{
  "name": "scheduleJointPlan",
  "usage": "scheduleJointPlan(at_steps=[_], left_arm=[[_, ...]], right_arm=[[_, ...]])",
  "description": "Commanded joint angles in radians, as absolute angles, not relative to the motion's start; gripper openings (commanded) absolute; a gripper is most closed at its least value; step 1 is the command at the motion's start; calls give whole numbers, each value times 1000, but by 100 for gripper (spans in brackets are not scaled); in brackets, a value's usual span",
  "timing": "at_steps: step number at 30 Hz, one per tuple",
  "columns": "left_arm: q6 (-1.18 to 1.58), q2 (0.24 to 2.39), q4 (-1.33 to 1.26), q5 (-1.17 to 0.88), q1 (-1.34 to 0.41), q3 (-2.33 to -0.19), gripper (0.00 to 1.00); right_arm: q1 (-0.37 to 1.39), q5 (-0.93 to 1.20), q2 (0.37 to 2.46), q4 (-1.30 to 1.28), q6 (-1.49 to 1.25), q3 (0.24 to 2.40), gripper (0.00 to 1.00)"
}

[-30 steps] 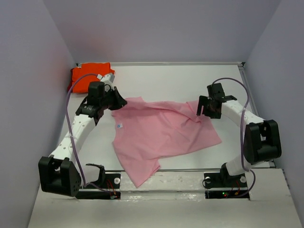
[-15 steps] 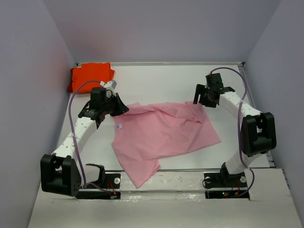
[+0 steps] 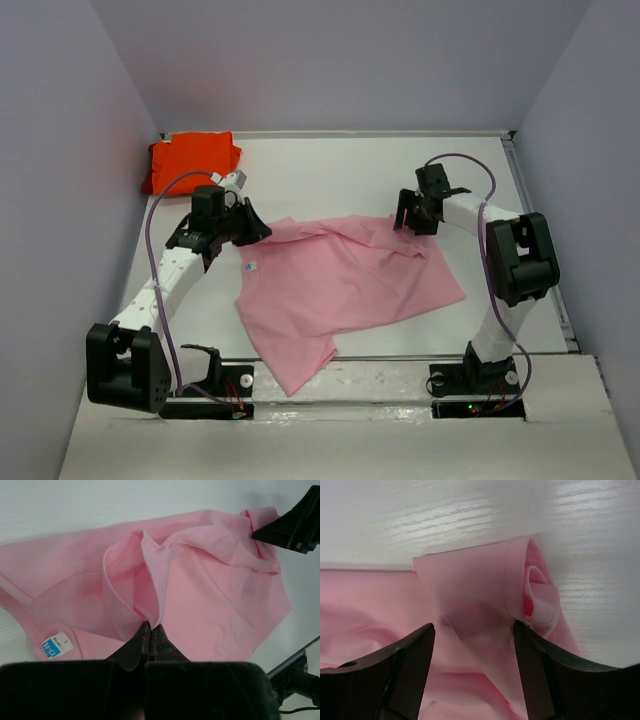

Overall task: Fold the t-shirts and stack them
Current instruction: Flatten out the tshirt

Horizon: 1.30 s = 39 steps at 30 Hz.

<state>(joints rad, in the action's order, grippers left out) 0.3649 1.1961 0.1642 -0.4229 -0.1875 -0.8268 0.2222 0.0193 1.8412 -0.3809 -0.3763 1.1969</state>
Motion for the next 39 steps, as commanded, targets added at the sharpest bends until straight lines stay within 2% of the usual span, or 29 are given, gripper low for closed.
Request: scheduleJointPlan(at_steps=[1,10,15,18,19,20,21,22,39], left_arm=[[350,1164,146,-443,-184,-819,0],[342,1158,132,-451,-186,-798,0],[353,1164,114,-472,-186,-795,0],[344,1149,120,-462,-184,-787,0],[336,1146,123,-457,-184,-785,0],[333,1144,129,-454,-184,-785,0],[330,1140,132,-450,-184,-785,0],[328,1140,135,-449,-184,-785,0],[284,1108,170,-436,-184,-769,0]], right_arm=[[224,14,1848,-316,-377,1216,70],[224,-37,1828,-330,-341,1259,71],[224,-45,1931,-370,-334,1319,68],[224,-37,1950,-359,-337,1325,48],[224,-38,1956,-359,-336,1330,30],[224,-44,1959,-360,-333,1339,21],[224,-46,1963,-360,-331,1344,6],[224,-49,1968,-360,-330,1348,0],[175,-156,2071,-456,-290,1588,0]])
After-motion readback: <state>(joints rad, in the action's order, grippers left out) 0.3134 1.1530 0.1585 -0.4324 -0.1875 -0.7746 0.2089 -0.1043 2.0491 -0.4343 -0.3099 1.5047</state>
